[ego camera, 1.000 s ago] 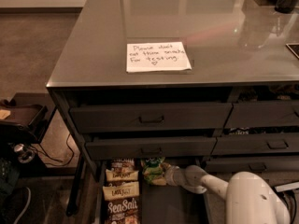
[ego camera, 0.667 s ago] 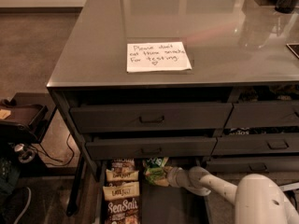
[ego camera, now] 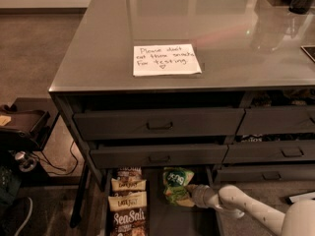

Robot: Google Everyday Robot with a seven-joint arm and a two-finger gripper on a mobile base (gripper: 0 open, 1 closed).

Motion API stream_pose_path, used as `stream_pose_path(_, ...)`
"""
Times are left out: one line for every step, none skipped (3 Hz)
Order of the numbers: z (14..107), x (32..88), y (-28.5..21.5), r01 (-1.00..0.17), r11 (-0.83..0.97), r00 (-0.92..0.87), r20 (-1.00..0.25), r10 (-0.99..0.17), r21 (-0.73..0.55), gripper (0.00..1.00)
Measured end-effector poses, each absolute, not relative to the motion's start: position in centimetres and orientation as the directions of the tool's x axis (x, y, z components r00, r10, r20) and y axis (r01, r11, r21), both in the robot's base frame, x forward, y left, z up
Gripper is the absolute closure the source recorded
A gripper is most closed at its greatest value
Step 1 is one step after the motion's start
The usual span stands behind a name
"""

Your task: Pick green rice chip bag from bottom drawer and place on counter

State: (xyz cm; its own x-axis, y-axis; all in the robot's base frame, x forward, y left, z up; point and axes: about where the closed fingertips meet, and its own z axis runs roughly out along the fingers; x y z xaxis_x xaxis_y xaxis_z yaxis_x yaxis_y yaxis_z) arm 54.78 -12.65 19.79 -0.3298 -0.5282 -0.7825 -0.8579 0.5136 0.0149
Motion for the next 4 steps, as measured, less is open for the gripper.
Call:
stream_pose_path(20.6, 54.0, -12.5, -0.87, 0.492, -0.332, -0.785, -0.523, 0.04, 1.0)
stream_pose_path(23.0, 52.0, -13.5, -0.874, 0.482, -0.344, -0.784, -0.517, 0.065, 1.0)
stream_pose_path(27.2, 48.2, -14.6, -0.874, 0.478, -0.359, -0.775, -0.52, 0.084, 1.0)
stream_pose_path(33.7, 44.7, -14.9, -0.886, 0.457, -0.341, -0.782, -0.522, 0.081, 1.0)
